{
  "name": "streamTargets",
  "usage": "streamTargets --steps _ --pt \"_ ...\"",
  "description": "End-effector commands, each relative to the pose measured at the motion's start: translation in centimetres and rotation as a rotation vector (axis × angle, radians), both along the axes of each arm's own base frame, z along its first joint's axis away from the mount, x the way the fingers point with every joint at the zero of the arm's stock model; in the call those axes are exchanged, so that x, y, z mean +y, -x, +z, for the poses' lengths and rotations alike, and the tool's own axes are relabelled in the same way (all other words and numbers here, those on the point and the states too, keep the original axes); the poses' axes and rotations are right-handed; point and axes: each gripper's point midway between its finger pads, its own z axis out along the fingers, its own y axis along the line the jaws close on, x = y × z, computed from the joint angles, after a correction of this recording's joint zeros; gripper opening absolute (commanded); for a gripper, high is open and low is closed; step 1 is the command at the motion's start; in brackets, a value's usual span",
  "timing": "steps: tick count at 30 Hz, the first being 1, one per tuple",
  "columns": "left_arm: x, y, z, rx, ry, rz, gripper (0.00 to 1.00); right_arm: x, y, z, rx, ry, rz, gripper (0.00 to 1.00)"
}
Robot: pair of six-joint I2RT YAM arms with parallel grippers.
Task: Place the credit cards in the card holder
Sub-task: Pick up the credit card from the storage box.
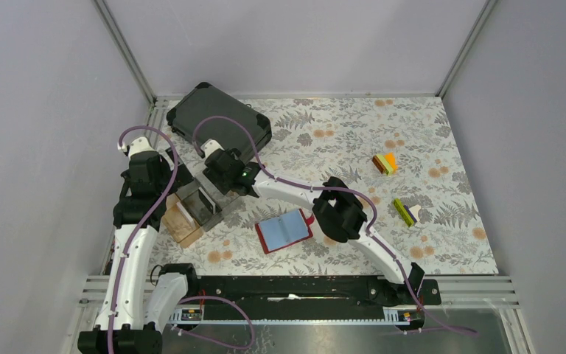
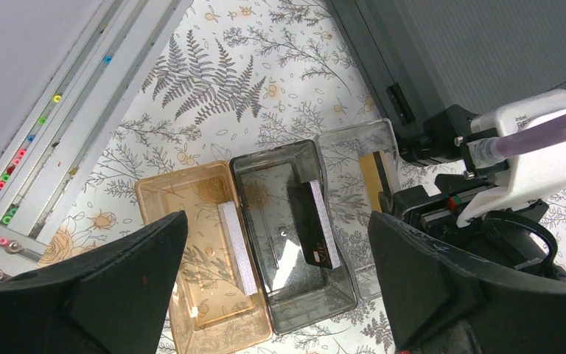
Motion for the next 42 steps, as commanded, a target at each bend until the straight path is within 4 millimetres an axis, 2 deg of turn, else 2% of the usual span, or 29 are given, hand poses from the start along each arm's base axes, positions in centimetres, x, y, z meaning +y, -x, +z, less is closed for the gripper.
streamTargets --steps 1,5,9,16,25,42 --pt "-0.1 -0.7 0.3 -0.027 0.0 -0.017 0.99 0.9 -0.4 4.5 -0.081 -0.041 0.011 0.67" --pt "-0.2 -0.7 0.2 -0.025 0.002 -0.02 0.99 0.9 -0.3 4.1 -0.078 -0.026 0.014 0.65" --pt "-0.3 -0.8 0.1 -0.021 0.002 -0.023 0.99 1.1 0.0 3.7 -0.074 -0.014 0.037 0.7" --pt "-0.2 -0.8 0.1 -0.019 0.001 -0.019 0.99 0.7 -0.4 2.5 -0.072 0.027 0.006 0.69" --pt "1.5 -0.1 0.6 -0.014 -0.041 0.069 0.99 0.5 -0.1 1.4 -0.052 0.037 0.007 0.69" --pt "1.4 -0.2 0.5 -0.016 -0.031 0.064 0.99 0.4 -0.3 0.9 -0.055 0.066 0.01 0.67"
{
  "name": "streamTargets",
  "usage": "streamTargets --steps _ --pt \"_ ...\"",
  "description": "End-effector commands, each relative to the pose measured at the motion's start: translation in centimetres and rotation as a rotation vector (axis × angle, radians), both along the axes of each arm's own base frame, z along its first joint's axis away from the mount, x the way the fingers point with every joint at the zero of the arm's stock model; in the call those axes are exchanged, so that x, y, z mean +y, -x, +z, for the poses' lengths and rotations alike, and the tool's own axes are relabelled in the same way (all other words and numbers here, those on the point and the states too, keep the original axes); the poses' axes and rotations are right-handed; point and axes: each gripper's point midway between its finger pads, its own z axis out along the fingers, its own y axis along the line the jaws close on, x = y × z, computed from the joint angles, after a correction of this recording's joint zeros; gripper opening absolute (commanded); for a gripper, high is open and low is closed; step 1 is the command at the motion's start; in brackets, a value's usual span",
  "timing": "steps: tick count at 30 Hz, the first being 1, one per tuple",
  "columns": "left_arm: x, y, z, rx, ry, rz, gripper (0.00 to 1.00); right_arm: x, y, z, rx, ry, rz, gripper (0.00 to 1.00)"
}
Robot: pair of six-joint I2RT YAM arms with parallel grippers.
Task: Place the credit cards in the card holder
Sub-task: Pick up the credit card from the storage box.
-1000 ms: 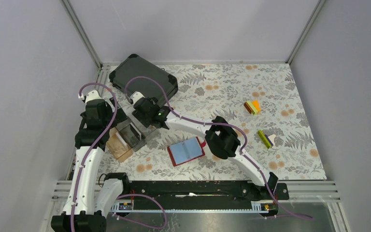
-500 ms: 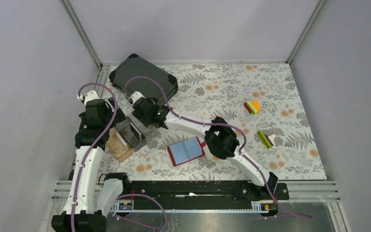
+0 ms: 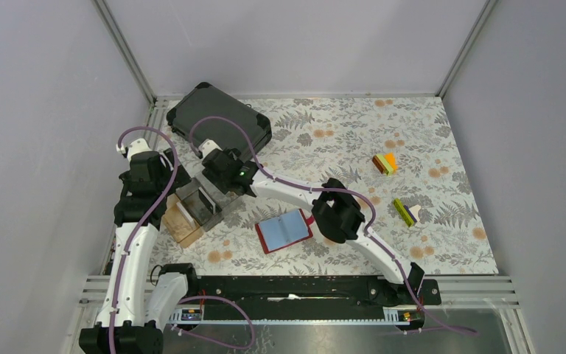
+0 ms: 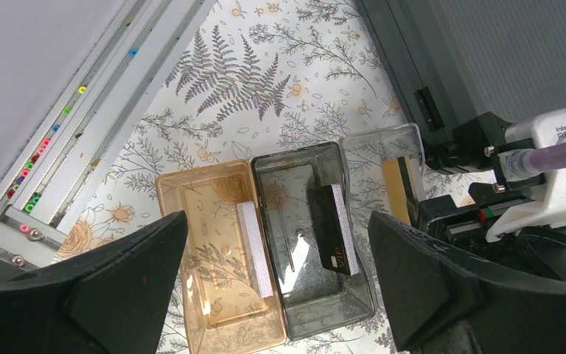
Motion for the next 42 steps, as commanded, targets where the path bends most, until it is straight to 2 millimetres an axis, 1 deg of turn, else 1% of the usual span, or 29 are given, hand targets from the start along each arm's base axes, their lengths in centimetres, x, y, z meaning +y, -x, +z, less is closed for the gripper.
streamTargets --steps 1,9,13,18,23,31,36,42 --pt "0.3 -0.5 1.3 -0.048 -0.007 0.011 0.99 0.7 0.0 0.1 -0.014 0.009 0.01 0.68" --pt "0.2 -0.5 1.3 -0.048 -0.004 0.005 0.99 0.7 0.2 -0.7 0.001 0.026 0.015 0.7" --pt "0.2 -0.5 1.2 -0.047 -0.004 0.005 0.99 0.4 -0.2 -0.1 -0.019 0.03 -0.002 0.69" --pt "0.1 -0.5 1.2 -0.047 -0.002 0.003 0.99 0.3 -0.7 1.6 -0.057 0.025 -0.011 0.68" --pt "0.1 -0.5 1.2 -0.048 0.0 0.001 0.99 0.4 -1.0 2.6 -0.078 0.019 -0.014 0.68" --pt "0.0 -0.6 1.1 -0.047 0.003 -0.007 0.99 0.3 -1.0 2.5 -0.078 0.024 -0.012 0.67" --pt "-0.2 -0.6 1.1 -0.046 0.007 -0.012 0.99 0.6 -0.5 2.9 -0.058 0.001 0.006 0.66" --pt "-0.2 -0.6 1.0 -0.042 0.009 -0.016 0.99 1.0 0.0 3.1 -0.035 -0.021 0.028 0.7"
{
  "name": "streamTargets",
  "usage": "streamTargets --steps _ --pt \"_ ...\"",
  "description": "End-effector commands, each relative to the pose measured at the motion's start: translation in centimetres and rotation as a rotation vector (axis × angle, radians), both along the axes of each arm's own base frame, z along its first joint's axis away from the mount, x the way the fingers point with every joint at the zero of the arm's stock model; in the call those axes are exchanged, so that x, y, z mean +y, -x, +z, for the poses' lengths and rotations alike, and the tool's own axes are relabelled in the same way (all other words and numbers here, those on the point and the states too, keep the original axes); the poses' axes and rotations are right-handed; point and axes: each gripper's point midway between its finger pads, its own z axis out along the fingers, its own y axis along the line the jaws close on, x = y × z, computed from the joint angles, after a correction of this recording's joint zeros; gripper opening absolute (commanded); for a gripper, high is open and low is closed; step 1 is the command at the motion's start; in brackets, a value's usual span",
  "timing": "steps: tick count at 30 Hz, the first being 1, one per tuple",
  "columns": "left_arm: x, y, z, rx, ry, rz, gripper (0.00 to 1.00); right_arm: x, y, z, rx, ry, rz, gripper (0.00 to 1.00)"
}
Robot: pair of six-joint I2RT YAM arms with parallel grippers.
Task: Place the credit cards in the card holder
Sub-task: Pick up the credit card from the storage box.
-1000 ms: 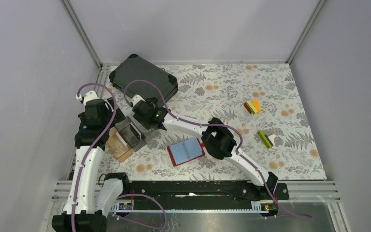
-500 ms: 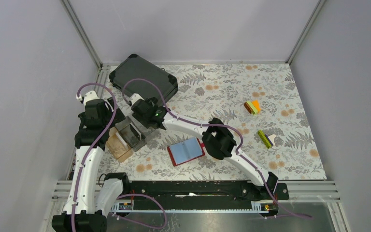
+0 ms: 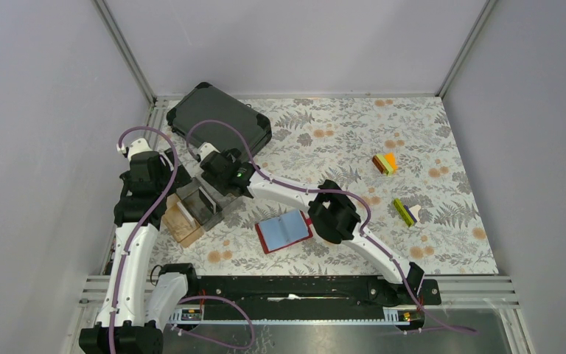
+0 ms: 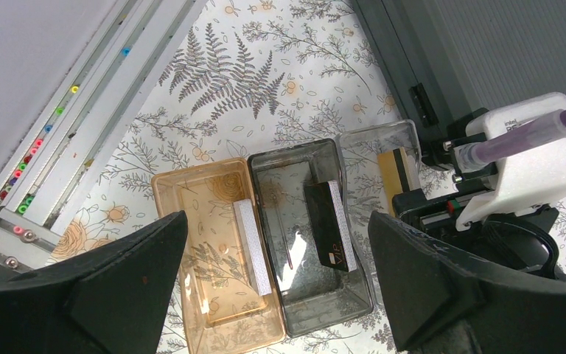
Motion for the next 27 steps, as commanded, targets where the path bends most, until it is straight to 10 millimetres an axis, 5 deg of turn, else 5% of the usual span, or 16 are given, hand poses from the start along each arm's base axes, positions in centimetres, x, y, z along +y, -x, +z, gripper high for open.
streamTargets --steps 1,9,27 --pt "0.0 -0.6 1.0 -0.042 0.0 -0.004 0.99 0.8 0.1 4.2 -0.028 -0.068 0.016 0.7" --pt "0.0 -0.6 0.8 -0.038 0.003 -0.007 0.99 0.4 -0.4 3.6 -0.045 -0.046 -0.008 0.68" --pt "-0.1 -0.7 0.7 -0.033 0.008 -0.01 0.99 0.4 -0.5 6.0 -0.092 -0.059 -0.017 0.63"
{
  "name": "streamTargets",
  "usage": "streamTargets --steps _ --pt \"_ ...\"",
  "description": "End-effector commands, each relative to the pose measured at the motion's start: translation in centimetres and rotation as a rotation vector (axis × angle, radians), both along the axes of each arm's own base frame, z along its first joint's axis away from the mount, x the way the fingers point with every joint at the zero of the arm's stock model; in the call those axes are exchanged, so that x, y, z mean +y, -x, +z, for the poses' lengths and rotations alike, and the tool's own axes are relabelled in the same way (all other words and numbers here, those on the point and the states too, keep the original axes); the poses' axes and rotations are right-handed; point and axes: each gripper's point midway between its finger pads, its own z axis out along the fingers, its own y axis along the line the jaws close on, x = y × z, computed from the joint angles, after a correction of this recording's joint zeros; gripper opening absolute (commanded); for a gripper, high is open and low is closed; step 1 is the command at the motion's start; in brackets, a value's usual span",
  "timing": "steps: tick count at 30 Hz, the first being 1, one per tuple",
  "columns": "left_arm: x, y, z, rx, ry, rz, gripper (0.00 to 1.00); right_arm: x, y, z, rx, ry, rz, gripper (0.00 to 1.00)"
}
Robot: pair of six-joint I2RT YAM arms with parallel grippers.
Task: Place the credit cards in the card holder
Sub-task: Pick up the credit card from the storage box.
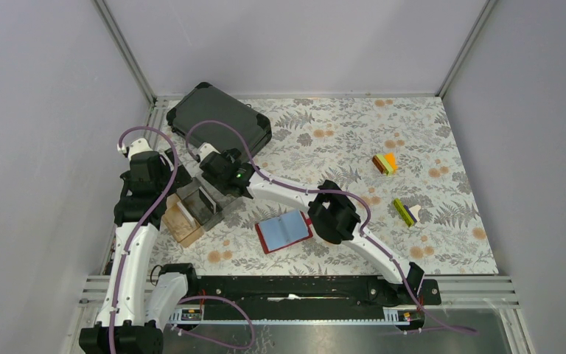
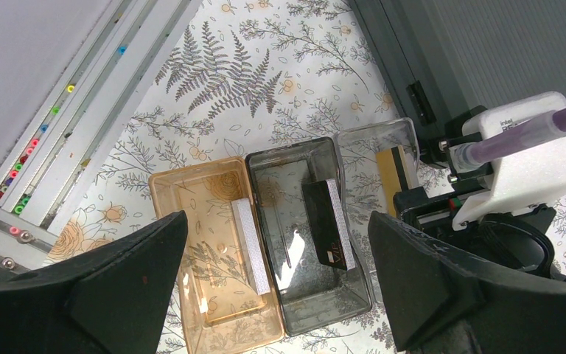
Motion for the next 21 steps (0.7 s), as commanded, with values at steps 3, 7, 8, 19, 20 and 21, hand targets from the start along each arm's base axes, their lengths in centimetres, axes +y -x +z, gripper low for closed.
streamTargets --steps 3,7,8,19,20,21 --pt "0.1 -0.7 0.7 -0.034 0.003 -0.003 0.99 0.6 -0.5 6.3 -0.09 -0.072 -0.01 0.63" --pt "0.0 -0.7 0.7 -0.033 0.003 -0.004 0.99 0.8 -0.3 6.7 -0.095 -0.081 -0.005 0.62" --pt "0.0 -0.7 0.7 -0.034 0.003 -0.003 0.99 0.8 -0.3 6.8 -0.097 -0.085 -0.005 0.61" --pt "0.0 -0.7 0.7 -0.033 0.004 -0.003 0.99 0.9 0.3 7.7 -0.093 -0.117 0.006 0.54" --pt "0.1 -0.7 0.7 -0.032 0.004 -0.003 0.99 1.0 0.3 7.7 -0.091 -0.12 0.007 0.52" --pt "0.0 -0.7 0.7 -0.032 0.004 -0.003 0.99 1.0 0.3 7.6 -0.09 -0.118 0.009 0.5"
